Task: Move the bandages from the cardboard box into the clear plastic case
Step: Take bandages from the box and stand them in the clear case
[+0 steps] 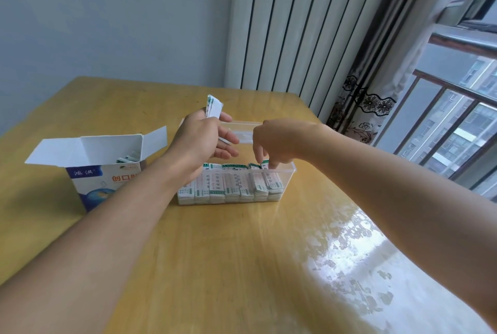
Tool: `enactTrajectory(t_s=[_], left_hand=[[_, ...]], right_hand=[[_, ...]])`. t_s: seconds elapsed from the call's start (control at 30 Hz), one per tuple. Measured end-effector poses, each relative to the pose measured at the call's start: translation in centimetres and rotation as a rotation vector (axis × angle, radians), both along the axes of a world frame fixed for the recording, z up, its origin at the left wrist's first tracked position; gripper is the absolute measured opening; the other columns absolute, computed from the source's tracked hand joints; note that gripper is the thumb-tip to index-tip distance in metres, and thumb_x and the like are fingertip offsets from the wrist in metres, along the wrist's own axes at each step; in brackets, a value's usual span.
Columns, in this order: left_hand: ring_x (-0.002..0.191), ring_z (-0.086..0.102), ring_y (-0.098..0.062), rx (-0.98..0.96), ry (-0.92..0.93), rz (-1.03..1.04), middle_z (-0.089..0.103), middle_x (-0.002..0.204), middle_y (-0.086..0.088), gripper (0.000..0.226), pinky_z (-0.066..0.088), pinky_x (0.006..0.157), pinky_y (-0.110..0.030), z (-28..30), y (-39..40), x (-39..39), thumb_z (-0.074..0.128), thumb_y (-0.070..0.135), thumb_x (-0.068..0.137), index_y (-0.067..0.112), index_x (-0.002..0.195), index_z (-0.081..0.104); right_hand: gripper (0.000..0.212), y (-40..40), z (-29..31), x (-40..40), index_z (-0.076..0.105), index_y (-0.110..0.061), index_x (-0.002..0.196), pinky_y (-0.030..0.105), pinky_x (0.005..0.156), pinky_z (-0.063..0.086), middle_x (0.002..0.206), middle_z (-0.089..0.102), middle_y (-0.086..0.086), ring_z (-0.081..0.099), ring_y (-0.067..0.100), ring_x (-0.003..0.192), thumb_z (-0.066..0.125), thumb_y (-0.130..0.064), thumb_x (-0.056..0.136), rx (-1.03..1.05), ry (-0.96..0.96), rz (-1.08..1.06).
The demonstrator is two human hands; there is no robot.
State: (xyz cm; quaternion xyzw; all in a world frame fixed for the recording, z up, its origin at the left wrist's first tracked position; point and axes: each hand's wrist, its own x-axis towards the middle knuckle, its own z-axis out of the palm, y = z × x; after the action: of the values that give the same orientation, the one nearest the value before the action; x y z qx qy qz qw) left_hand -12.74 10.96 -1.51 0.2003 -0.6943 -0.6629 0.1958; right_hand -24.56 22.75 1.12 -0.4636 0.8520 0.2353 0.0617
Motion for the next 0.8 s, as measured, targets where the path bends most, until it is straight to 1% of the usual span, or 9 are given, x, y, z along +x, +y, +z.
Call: enactTrajectory(t_s=[0.2, 0.3, 0.4, 0.43, 0.5, 0.6, 0.63, 0.7, 0.8], left_hand=[[0.057, 0.069, -0.024, -0.007, -0.001, -0.005, 0.071, 0.077, -0.013, 0.03, 0.05, 0.053, -0.029, -0.1, 0.0, 0.1, 0.034, 0.003, 0.099, 0.011, 0.108, 0.061], [0.061, 0.071, -0.025, -0.031, -0.005, -0.006, 0.072, 0.079, -0.014, 0.028, 0.052, 0.056, -0.031, 0.1, 0.0, 0.3, 0.035, 0.003, 0.1, 0.011, 0.107, 0.061], [0.069, 0.074, -0.03, -0.072, -0.03, -0.038, 0.076, 0.082, -0.014, 0.023, 0.057, 0.064, -0.038, 0.3, 0.1, 0.5, 0.035, 0.004, 0.1, 0.01, 0.101, 0.057], [0.073, 0.075, -0.03, -0.124, -0.046, -0.069, 0.077, 0.082, -0.012, 0.022, 0.059, 0.068, -0.04, 0.4, 0.2, 0.6, 0.034, 0.005, 0.1, 0.011, 0.097, 0.055], [0.083, 0.074, -0.022, -0.374, -0.096, -0.187, 0.078, 0.087, -0.004, 0.025, 0.058, 0.078, -0.04, 0.5, 0.4, 0.8, 0.033, 0.01, 0.102, 0.017, 0.089, 0.053], [0.087, 0.061, 0.006, -0.726, -0.19, -0.39, 0.067, 0.089, 0.015, 0.035, 0.046, 0.077, -0.03, 0.7, 1.1, 1.5, 0.035, 0.017, 0.105, 0.032, 0.078, 0.051], [0.085, 0.059, 0.006, -0.77, -0.222, -0.453, 0.064, 0.086, 0.015, 0.034, 0.045, 0.074, -0.03, 0.6, 1.1, 1.5, 0.035, 0.018, 0.104, 0.03, 0.078, 0.053], [0.081, 0.06, -0.011, -0.858, -0.277, -0.513, 0.062, 0.084, 0.008, 0.027, 0.048, 0.074, -0.041, 0.3, 1.2, 1.4, 0.035, 0.021, 0.1, 0.021, 0.086, 0.058], [0.072, 0.048, -0.02, -0.916, -0.314, -0.527, 0.054, 0.077, 0.0, 0.022, 0.041, 0.07, -0.043, 0.1, 1.2, 1.4, 0.034, 0.019, 0.101, 0.011, 0.09, 0.052]], right_hand=[[0.037, 0.3, 0.0, 0.6, 0.068, -0.028, 0.124, 0.031, 0.071, 0.047, 0.119, 0.064, -0.004, 0.061, 0.02, 0.092, 0.072, -0.014, 0.09, 0.002, 0.055, 0.02], [0.044, 0.2, -0.4, 0.7, 0.062, -0.031, 0.129, 0.034, 0.08, 0.054, 0.12, 0.065, -0.006, 0.063, 0.021, 0.104, 0.073, -0.017, 0.089, 0.023, 0.064, 0.038], [0.039, 0.2, -0.5, 0.7, 0.064, -0.031, 0.125, 0.036, 0.083, 0.055, 0.116, 0.066, -0.006, 0.062, 0.021, 0.105, 0.071, -0.016, 0.091, 0.049, 0.059, 0.041], [0.037, 0.2, -0.4, 0.8, 0.064, -0.031, 0.124, 0.034, 0.081, 0.054, 0.115, 0.066, -0.006, 0.063, 0.021, 0.104, 0.069, -0.014, 0.091, 0.05, 0.059, 0.04], [0.036, 0.3, -0.2, 1.0, 0.064, -0.03, 0.124, 0.033, 0.079, 0.053, 0.113, 0.066, -0.006, 0.063, 0.02, 0.101, 0.07, -0.015, 0.091, 0.05, 0.056, 0.04], [0.037, 0.5, -0.1, 1.0, 0.061, -0.025, 0.125, 0.03, 0.078, 0.052, 0.102, 0.063, -0.009, 0.06, 0.015, 0.089, 0.069, -0.012, 0.092, 0.032, 0.058, 0.041], [0.036, 0.6, 0.0, 0.9, 0.06, -0.022, 0.125, 0.028, 0.073, 0.049, 0.091, 0.057, -0.01, 0.057, 0.014, 0.082, 0.069, -0.011, 0.092, 0.009, 0.058, 0.032], [0.039, 0.6, 0.1, 0.8, 0.059, -0.018, 0.127, 0.029, 0.069, 0.044, 0.078, 0.046, -0.011, 0.054, 0.016, 0.078, 0.072, -0.014, 0.091, -0.023, 0.055, 0.021], [0.045, 0.6, 0.5, 0.9, 0.057, -0.016, 0.131, 0.029, 0.067, 0.041, 0.092, 0.054, -0.009, 0.053, 0.019, 0.085, 0.075, -0.019, 0.09, -0.018, 0.037, 0.027]])
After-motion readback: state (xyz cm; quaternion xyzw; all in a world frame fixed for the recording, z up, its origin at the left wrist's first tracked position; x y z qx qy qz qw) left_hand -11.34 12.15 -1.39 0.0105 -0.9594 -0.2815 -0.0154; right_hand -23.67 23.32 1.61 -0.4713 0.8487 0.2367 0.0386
